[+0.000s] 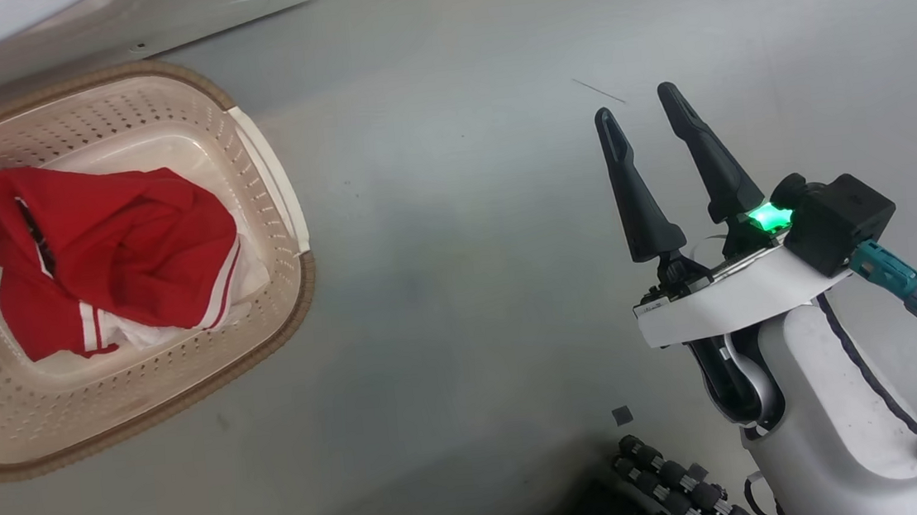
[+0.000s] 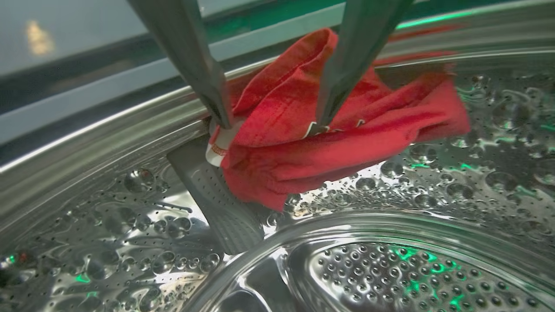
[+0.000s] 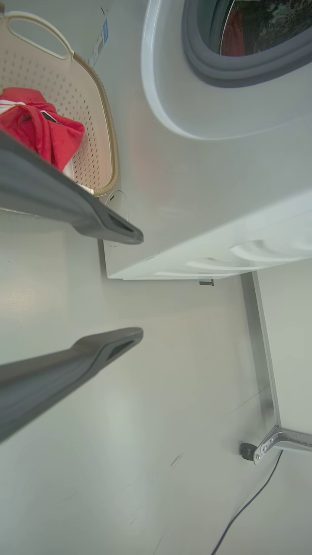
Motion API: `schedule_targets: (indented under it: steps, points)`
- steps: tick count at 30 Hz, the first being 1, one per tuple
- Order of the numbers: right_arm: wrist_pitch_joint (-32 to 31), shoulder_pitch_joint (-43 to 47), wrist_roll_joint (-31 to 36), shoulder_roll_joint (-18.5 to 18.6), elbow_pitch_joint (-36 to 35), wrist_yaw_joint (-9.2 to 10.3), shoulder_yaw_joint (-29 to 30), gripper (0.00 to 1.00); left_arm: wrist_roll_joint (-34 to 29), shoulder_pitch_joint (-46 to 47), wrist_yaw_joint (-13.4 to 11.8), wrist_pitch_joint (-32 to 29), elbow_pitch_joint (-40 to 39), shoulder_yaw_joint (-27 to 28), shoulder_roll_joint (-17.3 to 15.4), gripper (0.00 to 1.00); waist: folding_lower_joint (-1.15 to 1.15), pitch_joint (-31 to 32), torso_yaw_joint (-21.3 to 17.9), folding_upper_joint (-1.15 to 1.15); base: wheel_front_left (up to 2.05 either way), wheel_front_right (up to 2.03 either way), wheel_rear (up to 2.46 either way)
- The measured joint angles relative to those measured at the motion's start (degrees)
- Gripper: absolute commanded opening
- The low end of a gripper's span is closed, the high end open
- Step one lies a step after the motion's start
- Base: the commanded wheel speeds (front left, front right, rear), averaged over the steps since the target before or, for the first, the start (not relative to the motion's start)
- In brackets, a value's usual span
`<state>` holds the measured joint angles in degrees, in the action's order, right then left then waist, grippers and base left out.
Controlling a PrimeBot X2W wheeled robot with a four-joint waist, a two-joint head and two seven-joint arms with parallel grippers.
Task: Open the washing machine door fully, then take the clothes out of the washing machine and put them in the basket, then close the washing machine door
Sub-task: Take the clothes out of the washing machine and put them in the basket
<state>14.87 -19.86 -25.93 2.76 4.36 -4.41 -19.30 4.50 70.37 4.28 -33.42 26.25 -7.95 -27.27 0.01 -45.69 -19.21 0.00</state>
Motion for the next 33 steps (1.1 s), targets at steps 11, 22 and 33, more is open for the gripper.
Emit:
schedule_targets:
  steps: [11,22,33]
  points:
    - [0.0,-1.31,-2.31,-0.16,0.07,0.46,-1.6,1.0,-1.51,7.09,0.93,-8.38,1.59,-0.63,-4.28,1.0,0.0,-3.05,-3.59,0.0,0.0,0.0,0.0]
    - [0.0,-3.23,-3.91,-0.24,0.13,0.45,-3.41,1.0,-4.32,11.44,1.05,-14.14,2.11,-1.3,-7.08,1.0,0.0,-5.37,-5.73,0.0,0.0,0.0,0.0]
    - [0.0,-3.82,-5.02,-0.29,0.88,0.45,-3.82,1.0,-6.13,11.5,-0.53,-19.17,3.5,-1.54,-7.12,0.0,0.0,-5.86,-6.5,0.0,0.0,0.0,0.0]
